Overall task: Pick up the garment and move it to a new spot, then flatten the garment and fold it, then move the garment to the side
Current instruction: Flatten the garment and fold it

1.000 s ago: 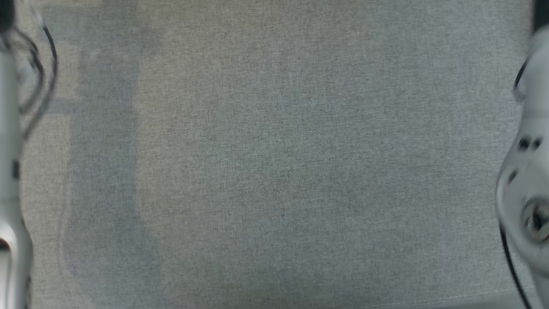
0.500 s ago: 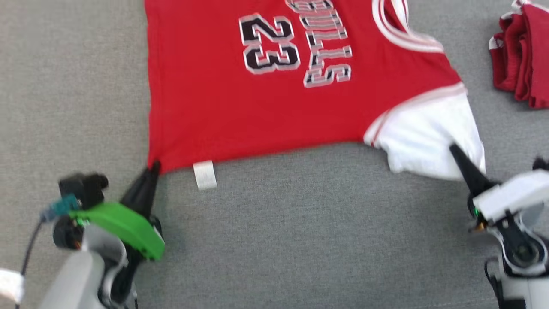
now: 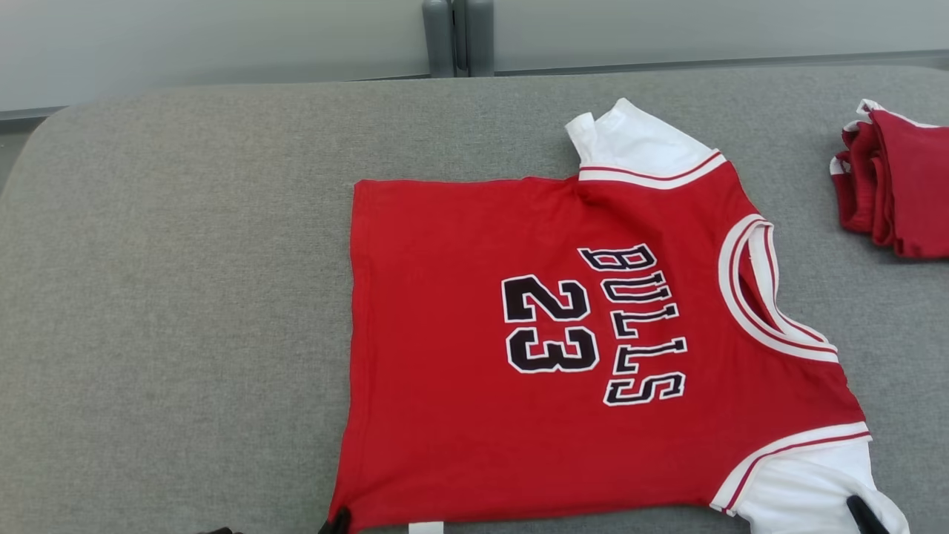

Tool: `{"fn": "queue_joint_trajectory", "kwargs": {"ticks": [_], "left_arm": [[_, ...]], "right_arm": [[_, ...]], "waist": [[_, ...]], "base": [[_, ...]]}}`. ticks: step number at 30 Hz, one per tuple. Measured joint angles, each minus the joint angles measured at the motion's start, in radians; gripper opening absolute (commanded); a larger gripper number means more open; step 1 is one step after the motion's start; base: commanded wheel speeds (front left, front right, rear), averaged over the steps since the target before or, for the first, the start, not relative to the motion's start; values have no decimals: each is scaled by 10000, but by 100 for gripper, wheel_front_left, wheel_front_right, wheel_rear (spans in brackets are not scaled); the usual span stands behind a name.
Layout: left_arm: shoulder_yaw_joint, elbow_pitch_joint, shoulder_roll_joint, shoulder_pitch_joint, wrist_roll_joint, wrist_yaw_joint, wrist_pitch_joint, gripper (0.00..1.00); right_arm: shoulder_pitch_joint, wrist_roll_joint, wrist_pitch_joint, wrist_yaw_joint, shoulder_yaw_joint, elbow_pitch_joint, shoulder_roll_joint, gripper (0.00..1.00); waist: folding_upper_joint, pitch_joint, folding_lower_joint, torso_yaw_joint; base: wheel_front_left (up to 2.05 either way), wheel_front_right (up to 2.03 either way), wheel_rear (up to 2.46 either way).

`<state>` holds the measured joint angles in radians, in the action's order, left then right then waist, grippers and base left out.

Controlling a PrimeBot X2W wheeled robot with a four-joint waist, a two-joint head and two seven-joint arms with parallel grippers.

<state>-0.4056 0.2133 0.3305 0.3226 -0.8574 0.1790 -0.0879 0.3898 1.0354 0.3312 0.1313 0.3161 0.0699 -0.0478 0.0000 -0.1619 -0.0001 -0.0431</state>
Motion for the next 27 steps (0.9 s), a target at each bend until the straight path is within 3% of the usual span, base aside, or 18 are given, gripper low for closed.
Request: {"fn": "queue_joint_trajectory", "kwargs": {"ticks": [5,12,19,20,21,22,23,24,27], "left_arm": [[-205,742,309,-638,86,65,-836,0],[-416,1005,309,-2470,150,121,-1931,0],[-481,-59,-12,-4179,-50,71,-2736,0],[-489,-353,-102,-4400,-84,71,-2821,0],[-487,-602,-186,-4569,-132,71,-2849,0],[-485,-918,-299,-4788,-155,69,-2884,0],[-525,-1256,-360,-5024,-138,17,-2892,30],[-550,-1486,-385,-5194,-98,-79,-2838,100],[-508,-2284,-525,-5556,56,-71,-2610,100]], "right_arm": [[-844,-771,347,-6,36,255,-8,0],[-2980,-2000,1879,-6,205,849,-8,0],[-4567,-3227,3306,-6,612,1131,-8,0],[-4777,-3459,3448,-6,669,1080,-10,21],[-4933,-3684,3561,-8,692,1060,-17,50],[-5106,-3933,3638,-6,685,1064,-15,100],[-5274,-4134,3735,-6,711,1022,-12,100],[-5402,-4286,3795,-6,744,995,-12,100],[-5691,-4633,3829,-6,715,1197,-25,100]], "waist": [[0,48,0,-246],[0,-396,0,-254],[0,-795,0,-340],[0,-822,0,-357],[0,-841,0,-368],[0,-860,0,-378],[0,-870,0,-392],[0,-878,1,-400],[0,-874,0,-382]], "base": [[0,0,0],[0,0,0],[0,0,0],[0,0,0],[0,0,0],[0,0,0],[0,0,0],[0,0,0],[0,0,0]]}}
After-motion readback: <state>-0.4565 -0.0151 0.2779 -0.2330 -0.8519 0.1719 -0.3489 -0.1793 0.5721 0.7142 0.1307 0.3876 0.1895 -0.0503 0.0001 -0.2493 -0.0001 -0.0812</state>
